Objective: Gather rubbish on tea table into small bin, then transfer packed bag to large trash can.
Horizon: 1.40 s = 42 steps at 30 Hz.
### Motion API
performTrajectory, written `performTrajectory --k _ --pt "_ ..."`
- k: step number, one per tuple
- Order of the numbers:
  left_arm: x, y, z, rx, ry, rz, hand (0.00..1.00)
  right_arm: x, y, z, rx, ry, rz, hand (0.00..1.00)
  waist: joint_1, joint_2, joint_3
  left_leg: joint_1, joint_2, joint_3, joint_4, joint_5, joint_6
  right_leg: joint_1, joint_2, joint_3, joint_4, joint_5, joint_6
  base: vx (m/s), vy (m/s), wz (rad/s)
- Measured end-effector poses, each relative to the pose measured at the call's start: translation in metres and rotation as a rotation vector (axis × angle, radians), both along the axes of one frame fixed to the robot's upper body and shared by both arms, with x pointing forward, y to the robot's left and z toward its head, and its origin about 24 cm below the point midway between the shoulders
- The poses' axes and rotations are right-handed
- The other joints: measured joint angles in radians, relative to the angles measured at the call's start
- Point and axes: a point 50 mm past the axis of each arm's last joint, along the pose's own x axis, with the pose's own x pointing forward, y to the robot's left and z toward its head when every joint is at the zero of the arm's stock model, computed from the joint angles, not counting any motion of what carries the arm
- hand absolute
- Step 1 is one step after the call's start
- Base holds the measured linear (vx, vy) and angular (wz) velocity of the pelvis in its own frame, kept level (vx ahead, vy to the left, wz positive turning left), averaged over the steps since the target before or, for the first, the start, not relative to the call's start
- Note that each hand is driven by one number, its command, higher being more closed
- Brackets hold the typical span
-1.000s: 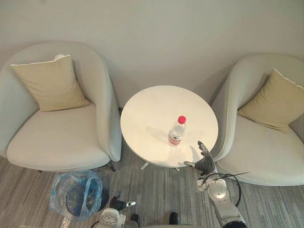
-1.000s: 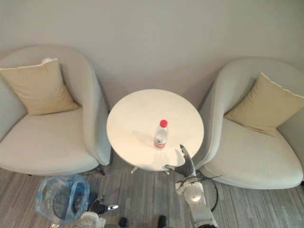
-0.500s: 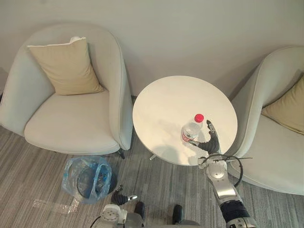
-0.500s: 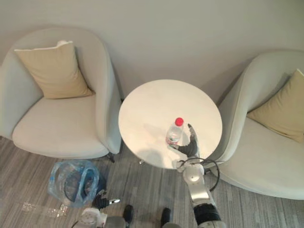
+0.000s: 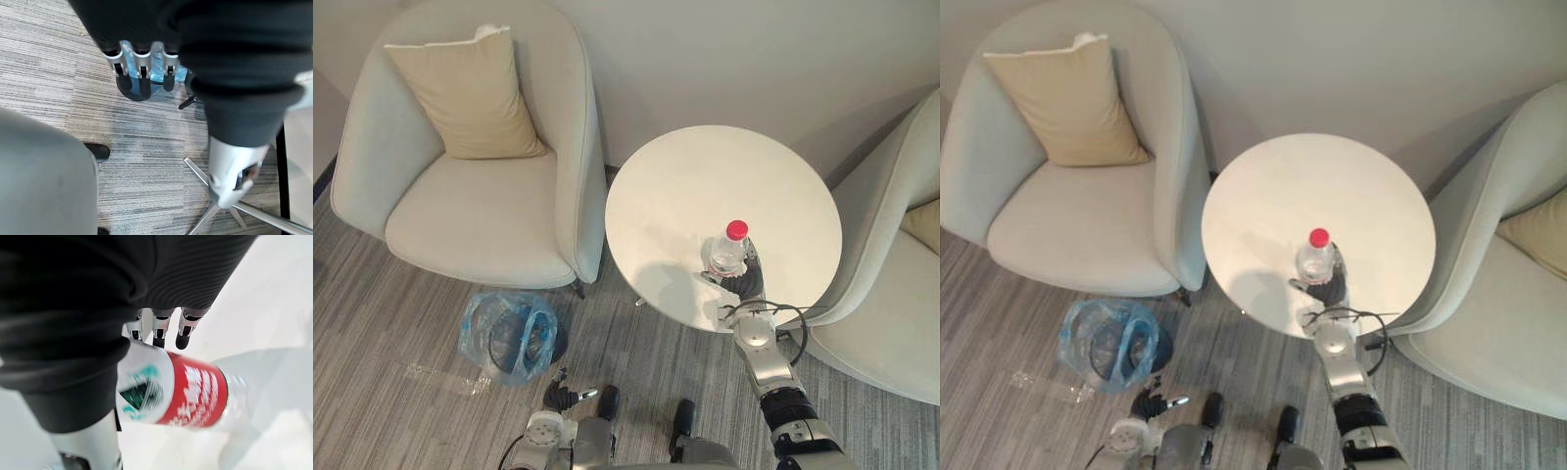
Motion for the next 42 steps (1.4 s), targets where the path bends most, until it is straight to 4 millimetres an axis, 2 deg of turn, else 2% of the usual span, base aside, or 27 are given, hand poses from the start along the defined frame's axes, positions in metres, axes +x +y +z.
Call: performTrajectory --k 1,2,5,15,22,25,30,32,34,39,42 --pt "0.001 0.000 0.000 -0.002 -0.003 0.002 0.00 0.001 0.000 0.001 0.007 -0.002 -0.002 1.00 0.001 0.001 0.003 -0.003 -0.001 -0.003 0.001 0.001 0.000 -0.002 -0.001 -0.002 0.000 0.000 0.000 -0.02 0.016 0.17" --pt "0.003 0.000 0.001 -0.008 -0.011 0.008 0.00 0.005 0.001 0.004 0.016 -0.012 -0.006 1.00 0.001 0.003 0.015 -0.009 -0.003 -0.013 0.005 0.002 0.000 -0.002 -0.001 -0.012 0.000 0.000 0.000 -0.02 0.012 0.22" --pt "0.012 -0.002 0.006 -0.018 -0.046 0.014 0.00 0.015 0.002 0.018 0.023 -0.056 -0.005 1.00 0.028 0.005 0.051 -0.018 -0.004 -0.026 0.011 0.003 -0.002 -0.001 -0.001 -0.022 0.001 0.000 0.000 -0.03 0.013 0.14" --pt "0.013 -0.003 0.008 -0.010 -0.057 0.027 0.00 0.016 0.006 0.019 0.052 -0.061 -0.005 1.00 0.036 0.006 0.053 -0.028 -0.006 -0.048 0.017 0.004 -0.003 0.002 -0.002 -0.020 0.001 0.000 0.000 0.01 0.011 0.08" --pt "0.012 -0.002 0.006 -0.006 -0.045 0.025 0.00 -0.008 0.002 0.017 0.057 -0.092 0.014 1.00 0.027 0.005 0.052 -0.001 -0.001 -0.041 0.017 0.003 -0.003 0.012 -0.003 -0.003 0.022 -0.003 0.004 -0.01 0.012 -0.04" --pt "0.010 0.000 0.005 -0.001 -0.034 0.025 0.00 -0.026 0.001 0.016 0.058 -0.106 0.038 1.00 0.016 -0.003 0.048 0.021 -0.003 -0.027 0.014 0.003 -0.003 0.026 -0.006 0.019 0.025 -0.005 0.007 -0.05 0.032 -0.15" --pt "0.004 0.006 0.001 0.029 -0.003 0.007 0.00 -0.052 0.017 0.010 0.022 -0.098 0.153 1.00 -0.011 -0.034 0.020 0.053 -0.003 0.014 -0.001 0.003 -0.003 0.033 -0.010 0.065 0.023 -0.012 0.017 -0.07 0.016 -0.23" --pt "0.000 0.007 -0.001 0.038 0.015 -0.003 0.00 -0.059 0.020 0.007 0.014 -0.091 0.173 1.00 -0.026 -0.039 0.009 0.062 -0.003 0.018 -0.001 0.003 -0.003 0.041 -0.011 0.069 0.022 -0.013 0.018 -0.04 0.010 -0.14" --pt "-0.006 0.006 -0.004 0.052 0.046 -0.033 0.00 -0.073 0.024 0.003 -0.008 -0.069 0.209 1.00 -0.036 -0.048 -0.031 0.069 -0.001 0.033 -0.003 0.003 -0.003 0.040 -0.010 0.087 0.019 -0.012 0.018 -0.04 0.017 -0.18" --pt "-0.013 0.004 -0.009 0.068 0.085 -0.070 0.00 -0.084 0.036 0.000 -0.076 -0.059 0.275 1.00 -0.066 -0.054 -0.072 0.099 0.000 0.045 -0.005 0.003 -0.003 0.062 -0.009 0.100 0.014 -0.011 0.019 -0.02 0.011 -0.08" --pt "-0.017 0.003 -0.011 0.068 0.097 -0.077 0.00 -0.087 0.041 -0.001 -0.113 -0.053 0.301 1.00 -0.073 -0.054 -0.092 0.107 0.002 0.061 -0.008 0.003 -0.003 0.063 -0.009 0.116 0.003 -0.003 0.021 -0.05 0.015 -0.16"
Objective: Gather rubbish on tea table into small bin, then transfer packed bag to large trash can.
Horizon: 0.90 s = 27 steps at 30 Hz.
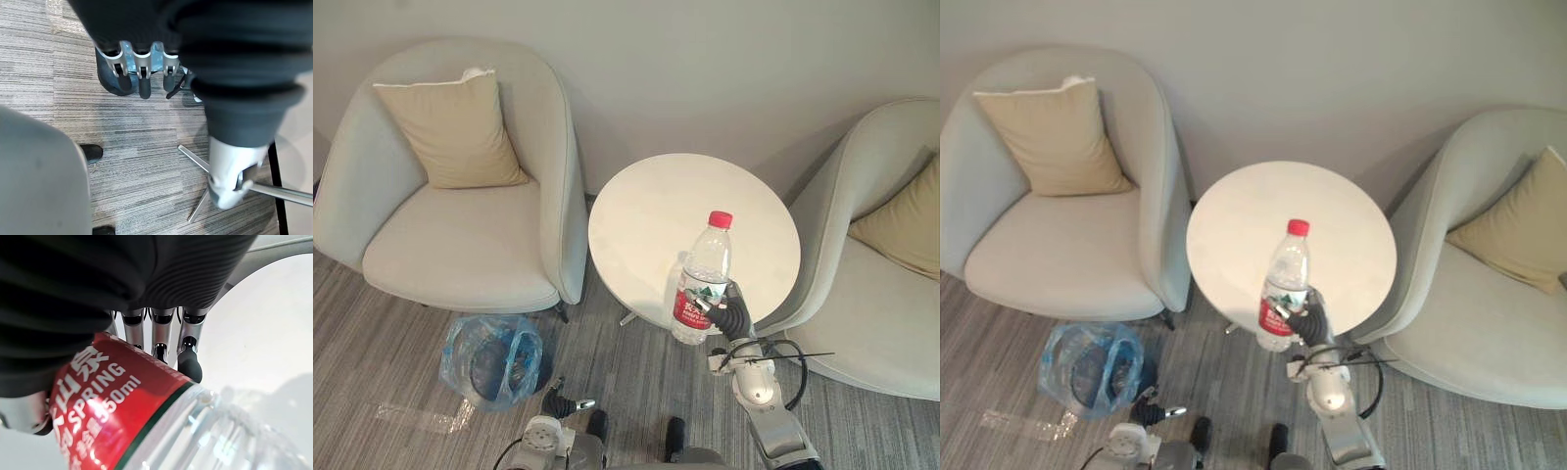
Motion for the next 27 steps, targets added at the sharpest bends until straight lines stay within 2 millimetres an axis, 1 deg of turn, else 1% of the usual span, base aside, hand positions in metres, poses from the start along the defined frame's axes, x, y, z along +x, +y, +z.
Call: performTrajectory --k 2,4,8,10,14,15,16,17,18,19,20,21,22,23,24,25,26,27 --pt "-0.003 0.000 -0.002 0.003 0.016 -0.005 0.00 -0.003 0.004 0.005 -0.018 -0.024 0.018 1.00 -0.007 0.003 -0.005 0.010 0.005 0.011 -0.001 0.000 0.000 0.012 0.001 0.010 -0.017 0.015 -0.001 -0.04 0.012 -0.18" --pt "-0.004 -0.001 -0.002 0.004 0.018 -0.013 0.00 -0.004 0.007 0.008 -0.014 -0.038 0.029 1.00 -0.009 0.004 -0.005 0.023 0.010 0.031 -0.003 0.000 0.000 0.015 0.005 0.028 -0.018 0.021 -0.002 -0.05 0.006 -0.25" --pt "-0.007 -0.001 -0.004 0.006 0.033 -0.016 0.00 -0.007 0.008 0.008 -0.017 -0.037 0.040 1.00 -0.014 0.007 -0.013 0.024 0.011 0.031 0.001 0.000 -0.001 0.017 0.008 0.030 -0.019 0.024 -0.004 -0.03 0.000 -0.04" --pt "-0.007 -0.003 -0.004 0.007 0.035 -0.031 0.00 -0.008 0.011 0.007 -0.017 -0.034 0.053 1.00 -0.015 0.014 -0.014 0.024 0.009 0.023 0.006 0.001 -0.002 0.031 0.010 0.023 -0.021 0.025 -0.004 -0.02 -0.005 0.12" --pt "-0.005 -0.008 -0.004 -0.006 0.025 -0.034 0.00 -0.008 0.015 0.016 -0.011 -0.073 0.071 1.00 -0.014 0.051 0.000 -0.005 0.013 0.003 0.031 0.005 -0.007 0.023 0.007 -0.011 -0.008 0.024 -0.005 -0.06 -0.013 0.23" --pt "-0.004 -0.011 -0.003 -0.014 0.018 -0.036 0.00 -0.008 0.015 0.019 -0.006 -0.094 0.070 1.00 -0.014 0.066 -0.002 -0.051 0.017 0.004 0.056 0.011 -0.015 -0.021 0.007 -0.028 0.033 0.013 -0.012 -0.10 -0.022 0.35" --pt "-0.003 -0.012 -0.003 -0.019 0.009 -0.037 0.00 -0.006 0.015 0.021 -0.010 -0.103 0.071 1.00 -0.014 0.075 0.000 -0.081 0.023 0.001 0.060 0.016 -0.017 -0.054 0.010 -0.039 0.072 0.002 -0.024 -0.13 -0.024 0.30" --pt "-0.003 -0.013 -0.002 -0.019 0.007 -0.040 0.00 -0.006 0.015 0.021 -0.011 -0.106 0.072 1.00 -0.015 0.076 0.000 -0.087 0.027 0.003 0.045 0.008 -0.013 -0.062 0.010 -0.048 0.081 0.000 -0.026 -0.10 -0.028 0.25" --pt "-0.002 -0.014 -0.002 -0.019 0.006 -0.048 0.00 -0.006 0.015 0.022 -0.015 -0.107 0.074 1.00 -0.016 0.077 0.000 -0.077 0.044 0.040 0.001 -0.003 0.007 -0.070 0.009 -0.077 0.086 0.000 -0.029 -0.11 -0.043 0.62" --pt "-0.006 -0.012 -0.004 -0.002 0.027 -0.072 0.00 -0.006 0.017 0.023 -0.004 -0.112 0.072 1.00 -0.036 0.051 -0.011 -0.055 0.045 0.152 -0.080 -0.042 0.067 -0.076 -0.030 -0.126 0.076 -0.004 -0.036 -0.07 -0.009 0.81" --pt "-0.004 -0.013 -0.004 0.003 0.025 -0.081 0.00 -0.005 0.015 0.024 -0.005 -0.123 0.067 1.00 -0.047 0.043 -0.009 -0.055 0.051 0.209 -0.059 -0.044 0.065 -0.078 -0.048 -0.146 0.077 -0.003 -0.037 -0.06 0.006 1.16" --pt "-0.002 -0.017 -0.004 0.009 0.026 -0.112 0.00 -0.004 0.010 0.025 -0.013 -0.131 0.043 1.00 -0.059 0.043 -0.004 -0.079 0.086 0.324 0.037 -0.043 0.067 -0.075 -0.062 -0.192 0.085 -0.004 -0.038 -0.03 0.050 1.08" --pt "-0.006 -0.025 -0.006 -0.001 0.040 -0.136 0.00 -0.005 0.001 0.024 -0.024 -0.128 0.006 1.00 -0.063 0.073 -0.020 -0.055 0.127 0.397 0.046 0.000 0.025 -0.063 -0.047 -0.228 0.086 -0.011 -0.031 -0.03 0.041 1.02" --pt "-0.010 -0.029 -0.007 -0.010 0.049 -0.141 0.00 -0.005 -0.001 0.024 -0.028 -0.129 -0.004 1.00 -0.068 0.091 -0.028 -0.033 0.137 0.397 0.003 0.016 -0.032 -0.056 -0.035 -0.247 0.086 -0.015 -0.026 0.00 0.078 0.88" --pt "-0.010 -0.031 -0.007 -0.005 0.049 -0.158 0.00 -0.005 0.000 0.022 -0.017 -0.121 -0.017 1.00 -0.069 0.088 -0.032 -0.007 0.121 0.376 -0.067 0.065 -0.039 -0.047 -0.040 -0.259 0.086 -0.014 -0.022 -0.02 0.090 0.64" --pt "-0.009 -0.030 -0.006 0.002 0.039 -0.172 0.00 -0.004 0.005 0.020 -0.003 -0.116 -0.007 1.00 -0.061 0.075 -0.025 0.015 0.108 0.356 -0.116 0.092 -0.033 -0.040 -0.046 -0.271 0.085 -0.013 -0.015 -0.04 0.086 0.51" --pt "-0.007 -0.030 -0.005 0.006 0.032 -0.180 0.00 -0.003 0.008 0.019 0.004 -0.112 -0.001 1.00 -0.060 0.067 -0.020 0.022 0.103 0.357 -0.126 0.098 -0.029 -0.037 -0.049 -0.273 0.086 -0.013 -0.014 -0.06 0.073 0.23" --pt "-0.007 -0.028 -0.005 0.013 0.028 -0.183 0.00 0.001 0.016 0.015 0.013 -0.096 0.021 1.00 -0.055 0.056 -0.021 0.026 0.099 0.358 -0.138 0.107 -0.026 -0.037 -0.053 -0.273 0.085 -0.009 -0.009 -0.04 0.071 0.05"
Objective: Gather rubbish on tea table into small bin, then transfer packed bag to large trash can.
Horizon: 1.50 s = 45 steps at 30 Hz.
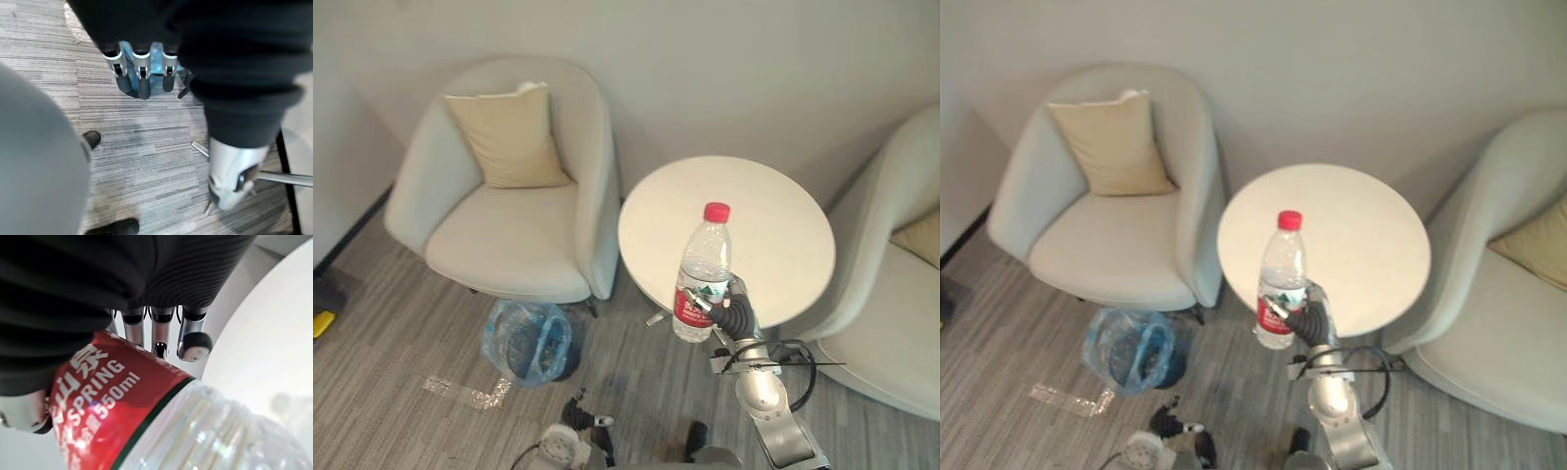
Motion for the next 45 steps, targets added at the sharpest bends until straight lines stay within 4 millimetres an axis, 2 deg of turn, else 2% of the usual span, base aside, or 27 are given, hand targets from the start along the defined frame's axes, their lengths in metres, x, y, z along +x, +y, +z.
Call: performTrajectory --k 4,6,7,8,9,11,12,13,14,15,16,17,18,19,21,22,23,26,28,29,31,32,33,36,38,43,45 --pt "-0.001 0.001 0.000 0.002 0.004 -0.003 0.00 0.002 0.027 -0.014 0.026 0.071 0.087 1.00 0.006 -0.007 -0.003 0.015 -0.031 -0.003 -0.013 -0.013 0.017 0.004 -0.033 0.004 0.032 -0.021 0.025 -0.01 0.084 0.04" --pt "-0.002 0.001 -0.001 0.003 0.007 -0.002 0.00 0.000 0.030 -0.020 0.024 0.104 0.109 1.00 0.003 -0.014 0.002 0.031 -0.063 -0.030 -0.017 -0.024 0.029 -0.009 -0.080 0.002 0.134 -0.107 0.055 0.01 0.102 0.39" --pt "-0.003 0.002 -0.001 0.006 0.009 -0.002 0.00 0.000 0.030 -0.020 0.023 0.108 0.112 1.00 -0.003 -0.021 0.004 0.030 -0.069 -0.058 -0.013 -0.027 0.034 -0.020 -0.088 0.037 0.177 -0.159 0.064 0.06 0.030 0.98" --pt "-0.003 0.004 -0.001 0.011 0.009 -0.009 0.00 0.000 0.028 -0.019 0.026 0.103 0.107 1.00 -0.017 -0.036 0.005 0.003 -0.090 -0.121 0.021 -0.040 0.041 -0.029 -0.062 0.144 0.213 -0.238 0.067 0.13 -0.018 1.33" --pt "-0.002 0.003 0.000 0.010 0.003 -0.014 0.00 0.000 0.025 -0.018 0.028 0.100 0.096 1.00 -0.020 -0.045 0.003 -0.027 -0.112 -0.159 0.074 -0.058 0.047 -0.024 -0.036 0.202 0.207 -0.266 0.059 0.17 -0.028 1.48" --pt "0.005 0.003 0.003 0.004 -0.029 -0.007 0.00 0.002 0.016 -0.016 0.019 0.094 0.068 1.00 -0.012 -0.062 0.010 -0.066 -0.136 -0.221 0.161 -0.112 0.071 -0.028 -0.043 0.237 0.285 -0.249 0.056 0.15 -0.009 1.04" --pt "0.006 0.004 0.003 0.004 -0.027 0.003 0.00 0.005 0.011 -0.018 -0.009 0.104 0.067 1.00 -0.007 -0.037 0.024 -0.064 -0.121 -0.274 0.187 -0.129 0.087 -0.133 -0.022 0.295 0.494 -0.249 0.018 0.13 -0.027 0.84" --pt "0.006 0.005 0.003 0.005 -0.024 0.009 0.00 0.004 0.010 -0.019 -0.008 0.111 0.064 1.00 -0.013 -0.018 0.027 -0.067 -0.102 -0.308 0.203 -0.142 0.083 -0.155 0.022 0.337 0.510 -0.257 0.004 0.15 -0.043 1.00" --pt "0.007 0.009 0.003 0.018 -0.015 0.013 0.00 0.002 0.010 -0.020 -0.002 0.116 0.061 1.00 -0.032 0.001 0.037 -0.066 -0.071 -0.359 0.216 -0.155 0.078 -0.173 0.096 0.400 0.476 -0.266 -0.008 0.15 -0.069 1.17" --pt "0.007 0.014 0.002 0.033 -0.005 0.015 0.00 0.000 0.012 -0.022 0.003 0.125 0.064 1.00 -0.040 -0.004 0.040 -0.062 -0.060 -0.406 0.215 -0.163 0.071 -0.205 0.147 0.463 0.429 -0.260 -0.003 0.28 -0.149 1.49" --pt "0.005 0.019 0.001 0.043 0.001 0.023 0.00 -0.002 0.012 -0.024 0.017 0.136 0.063 1.00 -0.044 -0.036 0.035 -0.054 -0.081 -0.447 0.223 -0.174 0.059 -0.212 0.154 0.522 0.325 -0.222 0.012 0.30 -0.176 1.35" --pt "0.005 0.022 0.001 0.050 0.003 0.025 0.00 -0.004 0.012 -0.024 0.025 0.141 0.059 1.00 -0.045 -0.062 0.027 -0.056 -0.100 -0.468 0.245 -0.183 0.049 -0.211 0.137 0.537 0.259 -0.175 0.004 0.30 -0.197 1.37" --pt "0.005 0.024 0.002 0.056 0.003 0.025 0.00 -0.007 0.014 -0.024 0.048 0.145 0.058 1.00 -0.045 -0.098 0.018 -0.063 -0.139 -0.500 0.301 -0.222 0.039 -0.205 0.103 0.534 0.193 -0.052 0.000 0.29 -0.216 1.23" --pt "0.003 0.016 0.000 0.038 0.016 0.026 0.00 -0.009 0.011 -0.026 0.048 0.156 0.058 1.00 -0.043 -0.061 0.010 -0.083 -0.118 -0.521 0.366 -0.255 0.025 -0.173 0.119 0.475 0.213 -0.070 -0.010 0.23 -0.170 1.08" --pt "-0.003 0.007 -0.003 0.012 0.029 0.028 0.00 -0.009 0.009 -0.024 0.035 0.151 0.065 1.00 -0.041 -0.022 -0.016 -0.096 -0.093 -0.526 0.373 -0.275 0.014 -0.156 0.133 0.443 0.175 -0.088 -0.028 0.32 -0.131 0.62" --pt "-0.002 0.001 -0.003 -0.001 0.028 0.028 0.00 -0.007 0.008 -0.023 0.032 0.144 0.069 1.00 -0.032 -0.002 -0.014 -0.108 -0.079 -0.524 0.374 -0.273 0.011 -0.148 0.139 0.420 0.158 -0.088 -0.029 0.34 -0.116 0.47" --pt "-0.002 0.000 -0.003 -0.005 0.029 0.027 0.00 -0.007 0.007 -0.024 0.033 0.148 0.063 1.00 -0.031 0.005 -0.015 -0.106 -0.071 -0.520 0.374 -0.273 0.010 -0.139 0.142 0.404 0.151 -0.088 -0.029 0.23 -0.095 0.48" --pt "-0.003 -0.003 -0.003 -0.009 0.034 0.022 0.00 -0.008 0.002 -0.026 0.035 0.163 0.038 1.00 -0.029 0.008 -0.015 -0.072 -0.045 -0.499 0.373 -0.264 -0.007 -0.080 0.152 0.363 0.146 -0.088 -0.030 0.19 -0.045 0.57" --pt "-0.003 -0.004 -0.003 -0.002 0.033 0.004 0.00 -0.007 0.000 -0.025 0.037 0.155 0.031 1.00 -0.028 0.006 -0.017 -0.065 -0.028 -0.428 0.370 -0.262 -0.012 -0.049 0.149 0.343 0.139 -0.088 -0.030 0.12 0.032 0.45" --pt "-0.002 -0.005 -0.003 -0.002 0.030 -0.001 0.00 -0.006 0.000 -0.024 0.042 0.149 0.024 1.00 -0.032 0.001 -0.014 -0.072 -0.021 -0.357 0.359 -0.262 -0.024 -0.039 0.134 0.319 0.131 -0.088 -0.030 0.07 0.063 0.73" --pt "0.002 -0.007 -0.001 0.002 0.018 -0.019 0.00 -0.005 -0.007 -0.025 0.042 0.147 -0.011 1.00 -0.044 -0.015 -0.004 -0.099 0.027 -0.154 0.308 -0.256 -0.023 -0.020 0.093 0.262 0.114 -0.095 -0.033 0.03 0.096 1.10" --pt "0.001 -0.010 -0.002 0.003 0.023 -0.036 0.00 -0.005 -0.014 -0.026 0.035 0.149 -0.043 1.00 -0.056 -0.005 -0.008 -0.107 0.064 -0.062 0.228 -0.134 -0.025 -0.018 0.077 0.218 0.111 -0.106 -0.016 0.04 0.163 1.02" --pt "0.002 -0.011 -0.002 0.002 0.025 -0.034 0.00 -0.005 -0.016 -0.030 0.033 0.164 -0.058 1.00 -0.054 -0.011 -0.007 -0.098 0.045 -0.067 0.198 -0.126 -0.038 -0.009 0.063 0.215 0.103 -0.117 -0.001 0.04 0.153 0.76" --pt "0.002 -0.005 -0.001 0.019 0.024 -0.033 0.00 -0.006 -0.006 -0.044 0.047 0.230 -0.042 1.00 -0.030 -0.027 -0.010 -0.042 -0.010 -0.065 0.136 -0.108 -0.016 0.021 0.025 0.241 0.091 -0.116 0.000 0.06 0.177 0.12" --pt "0.001 0.000 -0.002 0.032 0.028 -0.032 0.00 -0.009 0.002 -0.056 0.054 0.283 -0.027 1.00 -0.026 -0.030 -0.013 -0.017 -0.024 -0.055 0.129 -0.108 -0.016 0.038 0.013 0.260 0.088 -0.110 0.009 0.04 0.139 -0.14" --pt "0.002 0.012 -0.001 0.067 0.019 0.002 0.00 -0.004 0.007 -0.083 0.012 0.402 -0.014 1.00 -0.020 -0.034 -0.006 -0.029 -0.026 -0.040 0.112 -0.101 -0.006 0.003 0.014 0.277 0.094 -0.105 0.014 -0.01 0.031 -0.13" --pt "0.005 0.012 0.000 0.053 0.005 0.041 0.00 0.007 0.006 -0.081 -0.007 0.388 -0.017 1.00 -0.023 -0.027 0.028 -0.077 -0.024 -0.033 0.143 -0.099 -0.002 -0.051 0.015 0.283 0.130 -0.105 0.014 -0.11 -0.005 -0.15"
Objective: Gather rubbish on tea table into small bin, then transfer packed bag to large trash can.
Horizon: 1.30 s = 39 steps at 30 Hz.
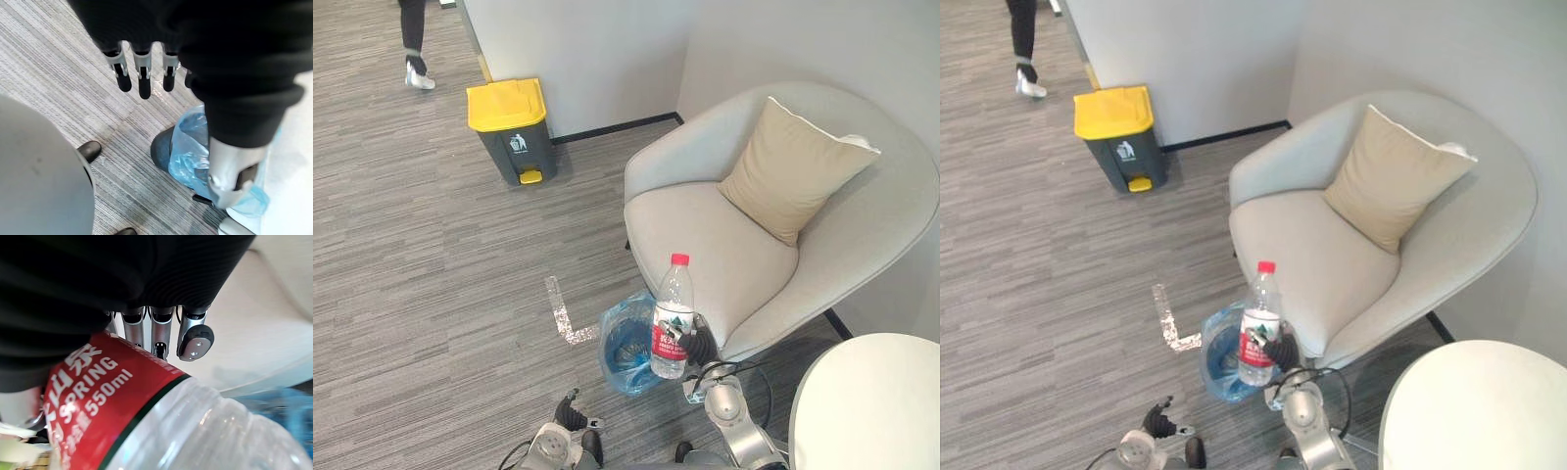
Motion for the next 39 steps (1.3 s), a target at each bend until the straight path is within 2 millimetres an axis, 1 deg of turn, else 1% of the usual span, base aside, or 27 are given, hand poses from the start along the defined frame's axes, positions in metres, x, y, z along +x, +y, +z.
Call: performTrajectory --k 1,2,3,4,5,6,7,8,9,11,14,16,18,21,22,25,27,32,34,36,39 --pt "0.009 0.000 0.004 -0.007 -0.030 0.023 0.00 0.010 -0.003 0.008 -0.021 -0.037 0.000 1.00 -0.001 0.007 0.037 -0.056 0.008 -0.002 0.047 -0.004 0.005 -0.049 0.000 0.005 0.036 0.001 -0.001 -0.21 -0.007 0.00" --pt "0.016 0.001 0.007 -0.015 -0.054 0.042 0.00 0.017 -0.005 0.014 -0.034 -0.067 -0.004 1.00 -0.001 0.010 0.057 -0.100 0.013 -0.004 0.088 -0.009 0.011 -0.086 0.000 0.010 0.061 0.001 -0.001 -0.20 -0.011 0.07" --pt "0.024 0.002 0.011 -0.031 -0.086 0.073 0.00 0.028 -0.007 0.024 -0.051 -0.111 -0.005 1.00 0.000 0.020 0.090 -0.160 0.024 -0.008 0.141 -0.021 0.016 -0.134 0.004 0.015 0.091 0.001 -0.002 -0.29 -0.001 0.05" --pt "0.036 0.003 0.017 -0.045 -0.128 0.104 0.00 0.041 -0.009 0.037 -0.068 -0.168 -0.006 1.00 0.001 0.032 0.132 -0.228 0.034 -0.013 0.196 -0.030 0.020 -0.194 0.007 0.018 0.128 -0.001 -0.002 -0.26 0.003 -0.01" --pt "0.043 0.003 0.020 -0.055 -0.152 0.126 0.00 0.047 -0.009 0.044 -0.073 -0.196 -0.009 1.00 0.004 0.036 0.139 -0.276 0.042 -0.013 0.222 -0.032 0.020 -0.244 0.007 0.022 0.155 -0.005 -0.002 -0.30 0.007 -0.05" --pt "0.048 0.003 0.023 -0.065 -0.176 0.160 0.00 0.052 -0.008 0.052 -0.070 -0.230 -0.016 1.00 0.009 0.038 0.145 -0.337 0.045 -0.009 0.253 -0.039 0.026 -0.307 0.001 0.024 0.189 -0.020 0.001 -0.24 0.000 -0.02" --pt "0.060 0.006 0.031 -0.080 -0.223 0.196 0.00 0.058 -0.005 0.062 -0.062 -0.268 -0.020 1.00 0.014 0.037 0.177 -0.393 0.048 -0.007 0.312 -0.058 0.025 -0.354 -0.008 0.027 0.231 -0.057 0.005 -0.22 -0.003 -0.03" --pt "0.064 0.005 0.034 -0.087 -0.246 0.212 0.00 0.060 -0.004 0.066 -0.060 -0.285 -0.020 1.00 0.020 0.042 0.185 -0.424 0.056 -0.007 0.340 -0.068 0.023 -0.383 -0.007 0.029 0.257 -0.065 0.002 -0.23 -0.008 -0.06" --pt "0.070 0.005 0.040 -0.106 -0.280 0.242 0.00 0.063 -0.002 0.075 -0.052 -0.321 -0.017 1.00 0.027 0.050 0.193 -0.482 0.066 -0.011 0.383 -0.081 0.017 -0.441 -0.005 0.029 0.301 -0.074 -0.001 -0.19 -0.009 -0.06" --pt "0.081 0.003 0.049 -0.125 -0.340 0.263 0.00 0.068 0.003 0.092 -0.039 -0.392 -0.013 1.00 0.029 0.053 0.197 -0.581 0.076 -0.013 0.425 -0.082 0.019 -0.549 -0.011 0.028 0.360 -0.089 -0.006 -0.22 -0.019 0.08" --pt "0.098 -0.005 0.065 -0.178 -0.422 0.296 0.00 0.078 0.007 0.116 -0.031 -0.484 -0.016 1.00 0.032 0.052 0.198 -0.704 0.096 -0.011 0.459 -0.068 0.021 -0.672 -0.014 0.014 0.415 -0.090 -0.011 -0.14 -0.036 0.17" --pt "0.108 -0.013 0.075 -0.217 -0.471 0.309 0.00 0.086 0.005 0.131 -0.042 -0.542 -0.031 1.00 0.042 0.051 0.203 -0.766 0.097 -0.018 0.471 -0.051 0.022 -0.737 -0.017 0.011 0.440 -0.088 -0.016 -0.08 -0.024 0.10" --pt "0.120 -0.023 0.088 -0.265 -0.533 0.320 0.00 0.097 0.001 0.155 -0.065 -0.620 -0.043 1.00 0.061 0.050 0.207 -0.844 0.098 -0.025 0.487 -0.039 0.031 -0.815 -0.020 0.007 0.470 -0.085 -0.021 -0.06 -0.005 0.07" --pt "0.135 -0.026 0.103 -0.282 -0.598 0.323 0.00 0.108 0.002 0.187 -0.075 -0.727 -0.054 1.00 0.070 0.051 0.227 -0.920 0.097 -0.049 0.491 -0.017 0.028 -0.878 -0.023 -0.016 0.486 -0.081 -0.027 -0.02 0.002 0.19" --pt "0.139 -0.026 0.108 -0.288 -0.616 0.329 0.00 0.112 0.003 0.201 -0.072 -0.768 -0.060 1.00 0.072 0.048 0.231 -0.948 0.095 -0.054 0.489 -0.007 0.034 -0.903 -0.028 -0.026 0.494 -0.082 -0.028 0.01 -0.002 0.21" --pt "0.148 -0.028 0.119 -0.319 -0.658 0.342 0.00 0.125 0.006 0.233 -0.092 -0.850 -0.061 1.00 0.083 0.043 0.241 -0.994 0.088 -0.055 0.489 0.006 0.042 -0.955 -0.040 -0.032 0.513 -0.086 -0.034 0.02 -0.006 0.14" --pt "0.152 -0.030 0.123 -0.331 -0.673 0.361 0.00 0.131 0.005 0.246 -0.109 -0.881 -0.073 1.00 0.095 0.043 0.243 -1.015 0.078 -0.061 0.486 0.010 0.043 -0.975 -0.050 -0.037 0.524 -0.094 -0.037 0.03 0.002 0.15" --pt "0.158 -0.033 0.133 -0.353 -0.720 0.356 0.00 0.138 -0.007 0.266 -0.152 -0.929 -0.114 1.00 0.106 0.043 0.243 -1.071 0.060 -0.080 0.479 0.019 0.042 -1.027 -0.068 -0.053 0.545 -0.108 -0.035 0.03 0.003 0.19" --pt "0.162 -0.036 0.137 -0.367 -0.726 0.356 0.00 0.144 -0.016 0.268 -0.178 -0.911 -0.142 1.00 0.118 0.043 0.243 -1.083 0.056 -0.081 0.477 0.024 0.043 -1.040 -0.073 -0.058 0.547 -0.109 -0.037 0.03 0.006 0.09" --pt "0.162 -0.037 0.136 -0.376 -0.725 0.360 0.00 0.148 -0.022 0.266 -0.192 -0.882 -0.164 1.00 0.124 0.043 0.243 -1.083 0.053 -0.083 0.476 0.025 0.042 -1.040 -0.076 -0.060 0.552 -0.113 -0.039 0.02 0.002 0.08" --pt "0.163 -0.038 0.139 -0.385 -0.746 0.358 0.00 0.150 -0.027 0.268 -0.187 -0.877 -0.188 1.00 0.124 0.042 0.243 -1.102 0.050 -0.089 0.477 0.024 0.042 -1.055 -0.081 -0.065 0.562 -0.120 -0.041 0.01 -0.004 0.08"
